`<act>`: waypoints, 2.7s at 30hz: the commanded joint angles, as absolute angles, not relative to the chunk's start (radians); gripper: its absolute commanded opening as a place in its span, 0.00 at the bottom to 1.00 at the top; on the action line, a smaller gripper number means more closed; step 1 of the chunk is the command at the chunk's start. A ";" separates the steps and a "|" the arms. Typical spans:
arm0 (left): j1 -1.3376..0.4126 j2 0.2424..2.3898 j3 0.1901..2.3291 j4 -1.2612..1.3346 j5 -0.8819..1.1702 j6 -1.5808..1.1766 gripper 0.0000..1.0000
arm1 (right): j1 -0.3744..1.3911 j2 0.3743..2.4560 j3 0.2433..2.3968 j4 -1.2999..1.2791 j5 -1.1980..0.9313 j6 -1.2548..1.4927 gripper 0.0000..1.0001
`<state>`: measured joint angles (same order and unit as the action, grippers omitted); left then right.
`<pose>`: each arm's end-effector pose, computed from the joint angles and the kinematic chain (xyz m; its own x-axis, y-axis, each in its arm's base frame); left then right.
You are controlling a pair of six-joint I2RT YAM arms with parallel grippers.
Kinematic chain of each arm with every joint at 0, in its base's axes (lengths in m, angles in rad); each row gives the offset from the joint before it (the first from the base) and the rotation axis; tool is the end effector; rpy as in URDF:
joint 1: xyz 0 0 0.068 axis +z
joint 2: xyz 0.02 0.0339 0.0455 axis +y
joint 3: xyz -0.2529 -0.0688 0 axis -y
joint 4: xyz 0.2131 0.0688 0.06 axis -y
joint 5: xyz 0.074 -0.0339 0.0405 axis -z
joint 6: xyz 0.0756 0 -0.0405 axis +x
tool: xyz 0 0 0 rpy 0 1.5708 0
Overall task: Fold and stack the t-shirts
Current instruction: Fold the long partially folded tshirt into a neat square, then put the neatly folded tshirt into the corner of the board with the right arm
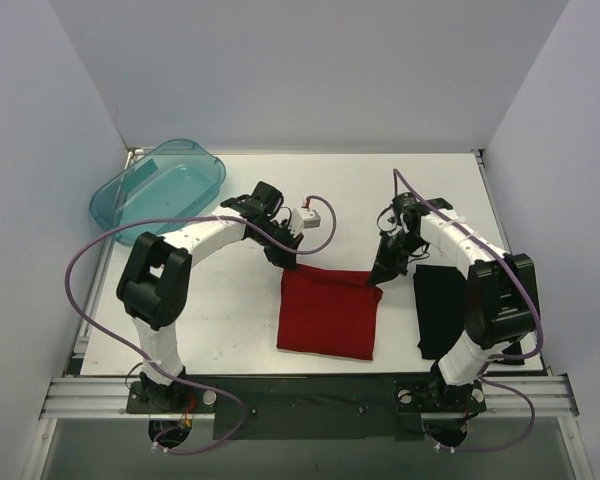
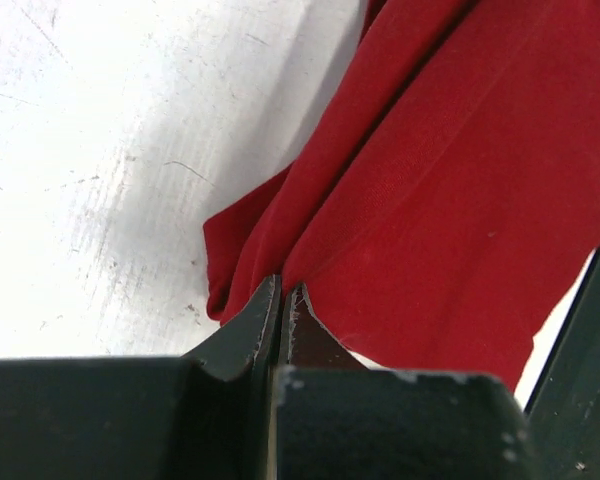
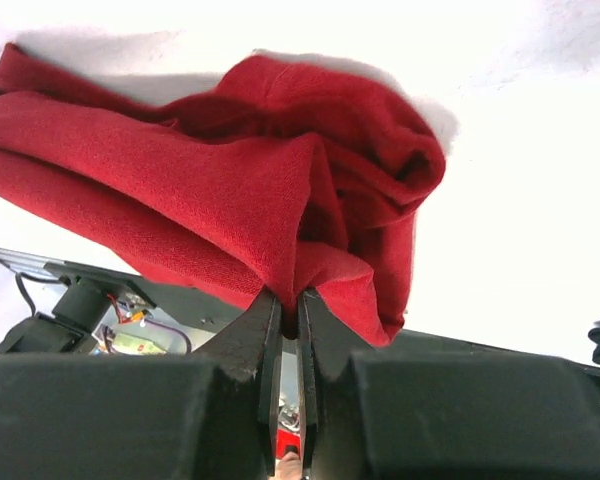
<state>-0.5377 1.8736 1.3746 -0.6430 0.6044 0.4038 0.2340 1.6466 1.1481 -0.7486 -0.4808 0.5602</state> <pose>0.2940 -0.2253 0.1817 -0.4730 0.6585 -0.5854 0.8811 0.3556 -0.3119 0.2836 0.1035 0.1828 -0.9665 0.2539 -0.0365 0.1946 0.8185 0.5405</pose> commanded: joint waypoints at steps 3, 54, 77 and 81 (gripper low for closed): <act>-0.517 1.933 1.448 -0.578 0.528 0.364 0.11 | 0.196 1.657 1.152 -0.779 -0.292 0.598 0.00; -0.439 1.767 1.349 -0.563 0.261 -0.087 0.45 | 0.262 1.380 0.671 -0.339 -0.423 0.653 0.69; -0.472 1.585 1.193 -0.495 0.258 -0.084 0.46 | 0.209 1.439 0.963 -0.791 -0.068 0.270 0.00; -0.472 1.568 1.198 -0.500 0.261 -0.077 0.46 | 0.225 1.391 1.026 -0.908 0.084 0.232 0.00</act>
